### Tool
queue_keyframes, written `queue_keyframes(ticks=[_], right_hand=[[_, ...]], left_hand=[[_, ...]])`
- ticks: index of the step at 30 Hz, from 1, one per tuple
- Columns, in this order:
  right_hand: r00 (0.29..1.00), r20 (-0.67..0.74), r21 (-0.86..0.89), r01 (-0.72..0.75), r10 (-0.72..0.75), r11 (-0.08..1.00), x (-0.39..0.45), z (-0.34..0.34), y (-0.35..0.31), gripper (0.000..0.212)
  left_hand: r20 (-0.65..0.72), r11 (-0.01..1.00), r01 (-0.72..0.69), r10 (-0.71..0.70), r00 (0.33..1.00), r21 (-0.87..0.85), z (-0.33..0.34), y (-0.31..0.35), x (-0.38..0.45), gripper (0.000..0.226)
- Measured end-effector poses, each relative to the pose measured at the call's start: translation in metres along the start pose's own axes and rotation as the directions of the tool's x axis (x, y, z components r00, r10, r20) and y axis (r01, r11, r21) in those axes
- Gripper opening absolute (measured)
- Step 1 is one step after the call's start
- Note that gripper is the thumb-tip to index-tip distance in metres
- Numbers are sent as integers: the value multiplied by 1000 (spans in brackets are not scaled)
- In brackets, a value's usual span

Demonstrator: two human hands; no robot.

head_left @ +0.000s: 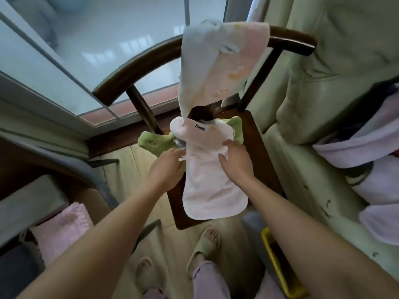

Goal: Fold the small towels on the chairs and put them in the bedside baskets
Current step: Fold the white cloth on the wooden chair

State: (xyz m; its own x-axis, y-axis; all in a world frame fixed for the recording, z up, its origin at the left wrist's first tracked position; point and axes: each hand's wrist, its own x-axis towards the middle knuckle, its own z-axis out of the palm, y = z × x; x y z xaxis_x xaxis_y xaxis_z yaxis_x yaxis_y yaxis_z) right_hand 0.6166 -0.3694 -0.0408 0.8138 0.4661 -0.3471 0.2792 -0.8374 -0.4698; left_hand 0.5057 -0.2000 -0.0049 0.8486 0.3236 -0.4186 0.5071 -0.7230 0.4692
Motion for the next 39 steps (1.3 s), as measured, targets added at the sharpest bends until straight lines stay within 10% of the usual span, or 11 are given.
queue_keyframes(ticks=[7,11,21,26,34,39], right_hand=[[979,84,-129,196,-186,972,80,41,-7,80],[974,79,-208,225,-213,952,84,41,-4,52],[909,193,334,294,-370,896,12,-56,-62,17],[904,286,389,193,-317,901,-53,-124,-99,18],[978,148,614,24,-144,789,-132,-186,-121,11],[948,232,574,47,-217,818,-155,-211,-139,46]], left_hand=[[-72,990,44,-54,996,-133,7,-7,0,30],[-103,986,37,-55,993,-163,2,-12,2,29],[-139,961,-227,206,968,-155,-60,-4,8,66],[137,925,-323,353,926,-201,-133,19,-20,26],[321,780,-103,370,872,-617,-225,61,-89,22],[209,541,30,274,939,-840,-224,95,-117,39]])
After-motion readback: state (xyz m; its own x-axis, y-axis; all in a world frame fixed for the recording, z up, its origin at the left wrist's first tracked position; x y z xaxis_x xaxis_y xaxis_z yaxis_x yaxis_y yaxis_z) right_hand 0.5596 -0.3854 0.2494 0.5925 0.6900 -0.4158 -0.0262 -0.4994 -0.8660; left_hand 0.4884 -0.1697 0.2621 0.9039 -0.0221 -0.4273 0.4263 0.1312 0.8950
